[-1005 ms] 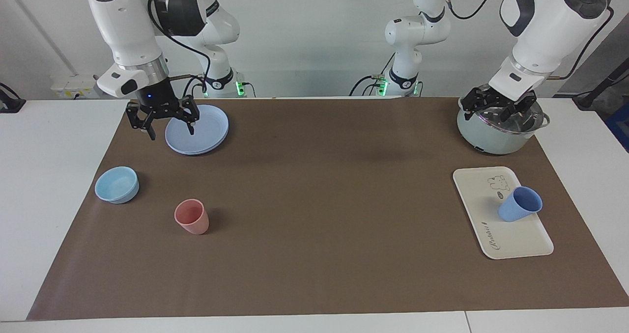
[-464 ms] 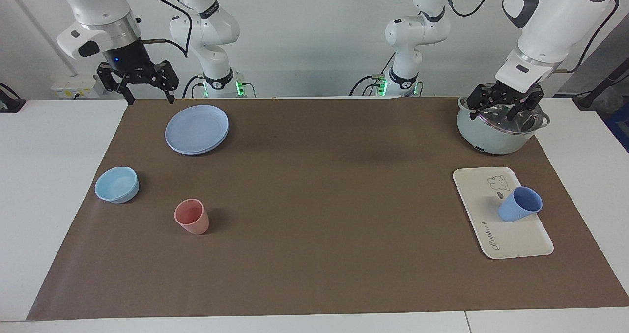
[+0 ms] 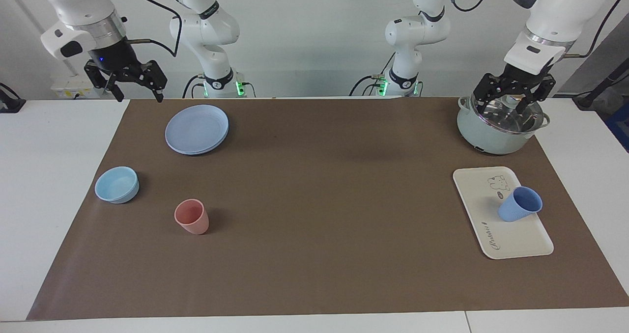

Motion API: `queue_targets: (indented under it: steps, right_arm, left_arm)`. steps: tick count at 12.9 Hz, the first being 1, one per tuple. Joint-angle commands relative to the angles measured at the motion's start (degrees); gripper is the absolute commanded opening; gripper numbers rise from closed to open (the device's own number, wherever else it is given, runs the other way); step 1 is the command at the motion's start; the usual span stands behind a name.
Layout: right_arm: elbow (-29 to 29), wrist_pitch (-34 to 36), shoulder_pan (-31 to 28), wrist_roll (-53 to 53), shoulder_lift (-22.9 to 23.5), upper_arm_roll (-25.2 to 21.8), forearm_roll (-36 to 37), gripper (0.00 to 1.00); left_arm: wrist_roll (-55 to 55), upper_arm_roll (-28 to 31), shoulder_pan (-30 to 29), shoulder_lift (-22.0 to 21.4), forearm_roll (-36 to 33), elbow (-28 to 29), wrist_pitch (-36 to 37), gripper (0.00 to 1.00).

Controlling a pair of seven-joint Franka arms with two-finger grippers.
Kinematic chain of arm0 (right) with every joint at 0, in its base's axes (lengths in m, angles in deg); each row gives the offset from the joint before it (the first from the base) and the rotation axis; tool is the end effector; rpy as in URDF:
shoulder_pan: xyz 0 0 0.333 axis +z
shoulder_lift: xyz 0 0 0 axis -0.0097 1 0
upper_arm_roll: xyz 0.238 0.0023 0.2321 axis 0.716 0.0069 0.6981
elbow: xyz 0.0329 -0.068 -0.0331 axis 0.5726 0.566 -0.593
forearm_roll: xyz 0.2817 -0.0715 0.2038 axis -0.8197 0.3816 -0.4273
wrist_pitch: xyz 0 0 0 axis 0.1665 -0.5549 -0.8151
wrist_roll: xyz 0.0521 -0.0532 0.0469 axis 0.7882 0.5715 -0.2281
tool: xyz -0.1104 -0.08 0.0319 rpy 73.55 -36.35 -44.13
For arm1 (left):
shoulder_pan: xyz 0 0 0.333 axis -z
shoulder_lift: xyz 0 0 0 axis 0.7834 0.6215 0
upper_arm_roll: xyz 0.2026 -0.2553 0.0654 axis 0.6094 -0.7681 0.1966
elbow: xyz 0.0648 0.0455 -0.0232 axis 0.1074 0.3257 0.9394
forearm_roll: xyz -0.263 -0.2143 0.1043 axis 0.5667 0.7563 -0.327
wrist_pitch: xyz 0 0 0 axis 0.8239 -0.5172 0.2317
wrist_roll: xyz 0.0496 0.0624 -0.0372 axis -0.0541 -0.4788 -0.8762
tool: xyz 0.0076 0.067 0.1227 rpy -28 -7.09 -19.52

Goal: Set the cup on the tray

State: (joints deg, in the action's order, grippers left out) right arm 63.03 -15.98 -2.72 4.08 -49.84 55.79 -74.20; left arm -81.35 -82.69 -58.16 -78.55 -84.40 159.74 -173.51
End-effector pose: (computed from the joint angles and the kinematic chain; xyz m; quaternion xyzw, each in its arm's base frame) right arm 0.4856 -0.0207 0.6306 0.9997 -0.0224 -0.0026 0.0039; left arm 0.5173 -0.0192 0.6277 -0.9972 0.0693 -0.0197 0.0204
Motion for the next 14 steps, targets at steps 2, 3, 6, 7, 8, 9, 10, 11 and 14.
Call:
queue_targets:
  steps: [2, 3, 6, 7, 8, 9, 10, 11, 14]
  right_arm:
    - [0.1, 0.3, 0.1, -0.3, 0.0, 0.8, 1.2, 1.00]
    - [0.1, 0.3, 0.2, -0.3, 0.0, 0.8, 1.2, 1.00]
    - [0.2, 0.4, 0.3, -0.4, 0.0, 1.1, 0.7, 1.00]
    - [0.2, 0.4, 0.2, -0.4, 0.0, 1.1, 0.6, 1.00]
    - [0.1, 0.4, 0.2, -0.4, 0.0, 1.1, 0.6, 1.00]
    - [0.1, 0.4, 0.3, -0.5, 0.0, 1.1, 0.7, 1.00]
    - [0.1, 0.5, 0.4, -0.7, 0.0, 1.1, 0.7, 1.00]
    - [0.2, 0.5, 0.3, -0.8, 0.0, 1.1, 0.7, 1.00]
    - [0.2, 0.5, 0.4, -0.8, 0.0, 1.1, 0.7, 1.00]
  left_arm:
    - [0.2, -1.4, -2.2, -0.9, 0.1, 1.5, -0.6, 1.00]
    - [0.1, -1.4, -2.2, -0.8, 0.1, 1.7, -0.6, 1.00]
    - [0.2, -1.3, -1.5, -0.9, 0.1, 2.6, 0.1, 1.00]
    - [0.4, -1.3, -1.1, -0.9, 0.1, 2.6, -0.3, 1.00]
    - [0.4, -1.1, -0.6, -0.9, 0.1, 2.6, -0.7, 1.00]
    - [0.4, -0.7, 0.4, -0.9, 0.1, 2.6, -0.8, 1.00]
    - [0.5, -0.7, 1.0, -0.9, 0.1, 2.6, -0.6, 1.00]
    - [0.4, -0.6, 1.2, -0.9, 0.1, 2.6, -0.6, 1.00]
    - [0.2, -0.6, 3.2, -0.9, 0.1, 2.6, 0.1, 1.00]
